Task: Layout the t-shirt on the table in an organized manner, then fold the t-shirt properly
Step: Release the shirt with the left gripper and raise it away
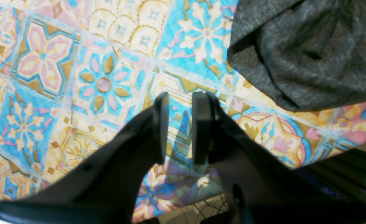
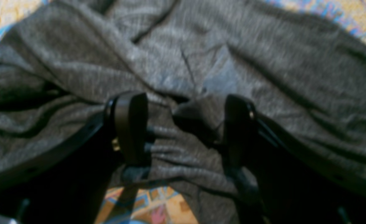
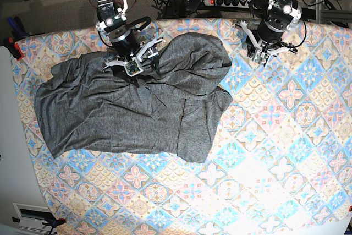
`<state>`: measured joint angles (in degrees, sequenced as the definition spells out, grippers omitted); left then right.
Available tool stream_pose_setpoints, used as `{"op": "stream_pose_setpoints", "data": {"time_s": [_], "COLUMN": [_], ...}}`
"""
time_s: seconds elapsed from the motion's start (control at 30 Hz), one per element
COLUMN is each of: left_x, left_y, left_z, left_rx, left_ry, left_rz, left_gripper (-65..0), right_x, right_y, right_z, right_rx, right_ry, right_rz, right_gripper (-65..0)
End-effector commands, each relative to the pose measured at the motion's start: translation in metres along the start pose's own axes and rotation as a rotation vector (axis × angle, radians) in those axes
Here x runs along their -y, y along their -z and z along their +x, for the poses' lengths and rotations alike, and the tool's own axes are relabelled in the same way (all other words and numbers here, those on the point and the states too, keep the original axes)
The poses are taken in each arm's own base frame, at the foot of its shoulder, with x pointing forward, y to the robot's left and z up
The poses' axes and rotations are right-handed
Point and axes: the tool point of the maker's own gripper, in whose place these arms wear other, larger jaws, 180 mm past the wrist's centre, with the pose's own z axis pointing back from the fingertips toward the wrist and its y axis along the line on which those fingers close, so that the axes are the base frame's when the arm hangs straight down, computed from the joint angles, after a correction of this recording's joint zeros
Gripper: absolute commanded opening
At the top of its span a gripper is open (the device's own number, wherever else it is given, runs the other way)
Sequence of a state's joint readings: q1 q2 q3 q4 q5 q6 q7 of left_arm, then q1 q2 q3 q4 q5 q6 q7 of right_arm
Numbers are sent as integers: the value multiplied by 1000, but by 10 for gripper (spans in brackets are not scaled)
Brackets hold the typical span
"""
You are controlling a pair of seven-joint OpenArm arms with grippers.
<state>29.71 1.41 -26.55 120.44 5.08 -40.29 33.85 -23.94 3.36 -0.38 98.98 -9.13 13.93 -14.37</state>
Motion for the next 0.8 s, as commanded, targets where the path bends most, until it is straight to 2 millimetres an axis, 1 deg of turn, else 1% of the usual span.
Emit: {"op": "stream_pose_setpoints", "data": {"time_s": [0.0, 0.13, 0.27, 0.37, 0.47, 0.67, 0.77], "left_x": [-1, -1, -1, -1, -2, -2, -2], "left_y": [-3, -3, -3, -3, -3, -3, -3], "left_z": [10, 10, 10, 10, 10, 9, 9], "left_rx": [40, 40, 38, 37, 36, 32, 32], "left_ry": [-1, -1, 1, 1, 2, 3, 3], "left_rz": [6, 6, 8, 9, 9, 11, 11], "left_gripper": [-533, -533, -533, -533, -533, -533, -533], "right_x": [4, 13, 15, 15, 17, 15, 15], "right_y": [1, 10, 13, 14, 19, 22, 22], "right_z": [18, 37, 43, 35, 34, 17, 11], "right_rx": [63, 110, 122, 103, 99, 57, 43], "right_ry": [-5, -25, -30, -24, -25, -11, -7], "right_rz": [-7, -19, -22, -19, -20, -14, -12], "right_gripper": [-274, -274, -274, -274, -274, -274, -304]}}
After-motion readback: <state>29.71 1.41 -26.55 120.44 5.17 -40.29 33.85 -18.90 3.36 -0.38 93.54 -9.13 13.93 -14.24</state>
